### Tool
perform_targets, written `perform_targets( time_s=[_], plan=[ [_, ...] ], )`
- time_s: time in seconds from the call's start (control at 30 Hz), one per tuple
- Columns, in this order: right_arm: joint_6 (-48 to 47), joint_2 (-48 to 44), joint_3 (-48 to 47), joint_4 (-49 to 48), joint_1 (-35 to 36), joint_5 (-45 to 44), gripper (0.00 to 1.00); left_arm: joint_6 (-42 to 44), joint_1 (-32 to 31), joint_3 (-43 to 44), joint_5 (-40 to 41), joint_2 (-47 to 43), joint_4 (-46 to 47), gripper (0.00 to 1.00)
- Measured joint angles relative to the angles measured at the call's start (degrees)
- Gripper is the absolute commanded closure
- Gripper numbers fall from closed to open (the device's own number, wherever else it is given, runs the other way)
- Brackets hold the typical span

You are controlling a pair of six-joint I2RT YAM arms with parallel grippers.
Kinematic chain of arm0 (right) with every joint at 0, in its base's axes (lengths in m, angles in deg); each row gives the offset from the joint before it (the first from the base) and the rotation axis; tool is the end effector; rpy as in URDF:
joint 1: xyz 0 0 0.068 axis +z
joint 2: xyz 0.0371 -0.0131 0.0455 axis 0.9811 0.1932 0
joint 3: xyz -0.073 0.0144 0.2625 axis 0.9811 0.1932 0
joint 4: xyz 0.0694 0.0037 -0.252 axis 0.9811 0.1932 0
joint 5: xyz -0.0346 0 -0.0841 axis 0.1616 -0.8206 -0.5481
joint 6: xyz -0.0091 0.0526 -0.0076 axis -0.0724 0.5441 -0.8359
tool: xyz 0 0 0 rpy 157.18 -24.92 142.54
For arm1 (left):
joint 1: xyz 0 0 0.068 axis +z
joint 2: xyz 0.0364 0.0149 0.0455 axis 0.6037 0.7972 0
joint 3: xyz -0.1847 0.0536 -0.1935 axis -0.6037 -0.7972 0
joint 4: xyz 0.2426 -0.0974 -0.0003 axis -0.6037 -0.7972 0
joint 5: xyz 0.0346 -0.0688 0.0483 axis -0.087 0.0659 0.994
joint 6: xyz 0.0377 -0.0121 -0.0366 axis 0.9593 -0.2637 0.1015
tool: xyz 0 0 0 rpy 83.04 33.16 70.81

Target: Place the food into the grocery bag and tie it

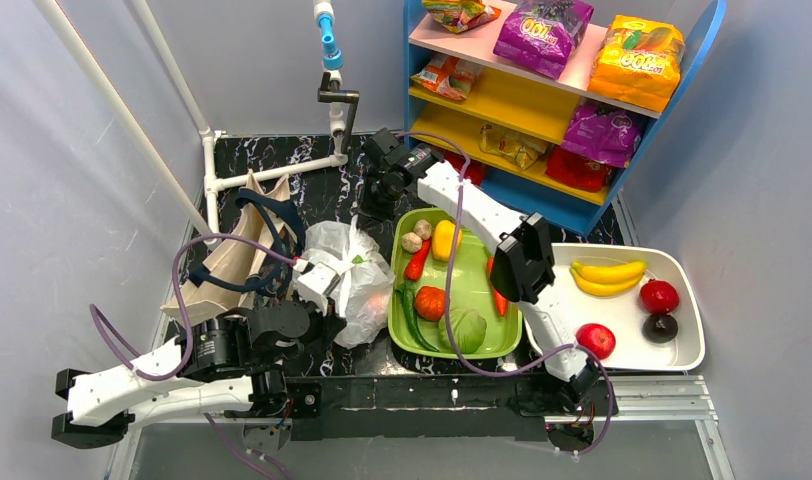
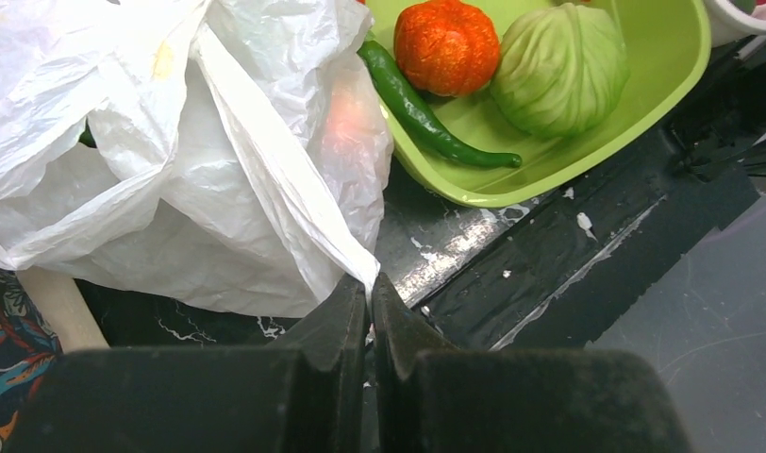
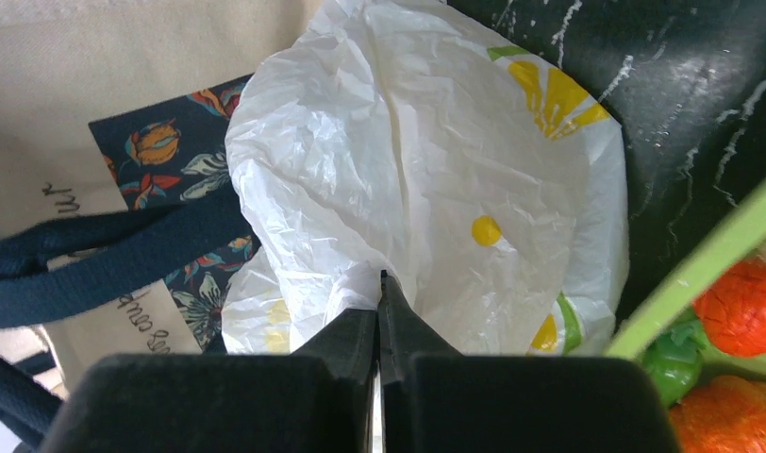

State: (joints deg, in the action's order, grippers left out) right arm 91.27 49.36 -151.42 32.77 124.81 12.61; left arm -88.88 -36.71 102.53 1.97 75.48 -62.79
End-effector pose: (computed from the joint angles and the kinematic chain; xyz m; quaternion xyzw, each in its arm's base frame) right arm 0.3476 0.3721 0.2804 0.0303 0.9436 0.3129 0.1040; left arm 0.0429 -0.0972 0.3008 0.2206 0.8226 -0.2790 0.4436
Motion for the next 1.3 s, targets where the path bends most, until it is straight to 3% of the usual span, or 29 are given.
perform_targets(
  time_s=[0.03,0.17,0.2,0.37,0.6,0.8,1.03,1.3],
  plan=[
    [-0.6,-1.6,2.2,-1.4,-0.1,0.2,0.99,0.0,0.0,0.6,0.0,0.4,-0.3,0.88],
    [-3.5,-9.1,10.0,-7.9,-1.8,-3.4,0.99,-2.0,-0.9,5.7,-4.2,2.3,-3.5,0.07],
    [-4.4,-11.1,11.0,-10.0,-3.0,-4.9,0.99,-2.6,-1.6,7.3,-5.3,2.4,-4.7,0.02],
    [-8.5,-22.5,16.1,-15.1,-5.3,-12.0,0.99,-5.3,-2.1,18.2,-4.1,3.6,-10.4,0.03],
    [-9.4,-30.4,18.5,-15.6,2.3,-15.3,0.99,-2.6,-2.1,32.4,5.0,10.0,-14.7,0.15],
    [-9.6,-27.0,18.4,-14.9,2.1,-15.3,0.99,0.4,-2.1,31.9,12.6,17.2,-14.3,0.36],
    [-9.6,-24.5,17.2,-12.6,1.7,-15.2,0.99,0.9,-2.1,24.3,20.9,21.5,-12.5,0.58],
    [-9.6,-24.2,15.5,-11.1,1.7,-13.5,0.99,0.7,1.6,27.6,24.7,31.5,-12.8,0.53]
  ],
)
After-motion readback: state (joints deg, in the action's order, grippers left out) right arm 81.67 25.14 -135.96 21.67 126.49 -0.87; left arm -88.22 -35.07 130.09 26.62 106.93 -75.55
